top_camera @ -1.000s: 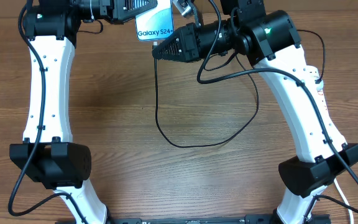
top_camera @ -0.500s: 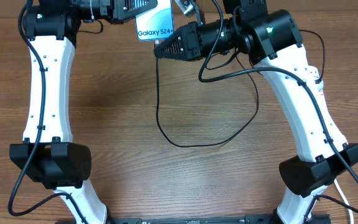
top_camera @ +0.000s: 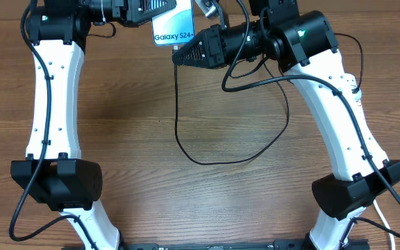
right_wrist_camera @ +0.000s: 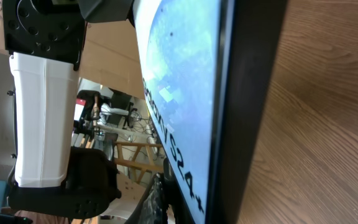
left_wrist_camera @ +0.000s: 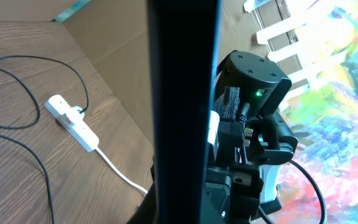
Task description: Plug charger to phone and switch on socket
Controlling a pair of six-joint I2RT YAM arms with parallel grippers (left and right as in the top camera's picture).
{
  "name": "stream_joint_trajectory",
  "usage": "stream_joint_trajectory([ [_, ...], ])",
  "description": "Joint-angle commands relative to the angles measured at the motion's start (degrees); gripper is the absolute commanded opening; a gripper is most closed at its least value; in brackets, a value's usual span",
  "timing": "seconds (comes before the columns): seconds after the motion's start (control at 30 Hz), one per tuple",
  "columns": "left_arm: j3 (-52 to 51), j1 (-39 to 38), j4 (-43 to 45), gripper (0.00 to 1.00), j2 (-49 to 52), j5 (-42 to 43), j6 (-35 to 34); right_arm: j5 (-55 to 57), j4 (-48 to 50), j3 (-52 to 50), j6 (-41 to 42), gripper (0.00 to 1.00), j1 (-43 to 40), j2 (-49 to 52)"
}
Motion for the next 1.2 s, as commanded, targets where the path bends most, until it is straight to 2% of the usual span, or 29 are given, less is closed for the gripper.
stream_joint_trajectory([
  [0.0, 1.27, -0.5, 0.28, 0.04, -2.14, 2.23, 0.52, -0.37, 0.44, -0.24, 0.07, 0.04, -0.24, 0.07],
  [1.17, 1.27, -1.33, 0.28, 0.04, -2.14, 2.23, -0.33, 1.57, 1.68, -0.24, 3.04, 0.04, -0.17, 0.09],
])
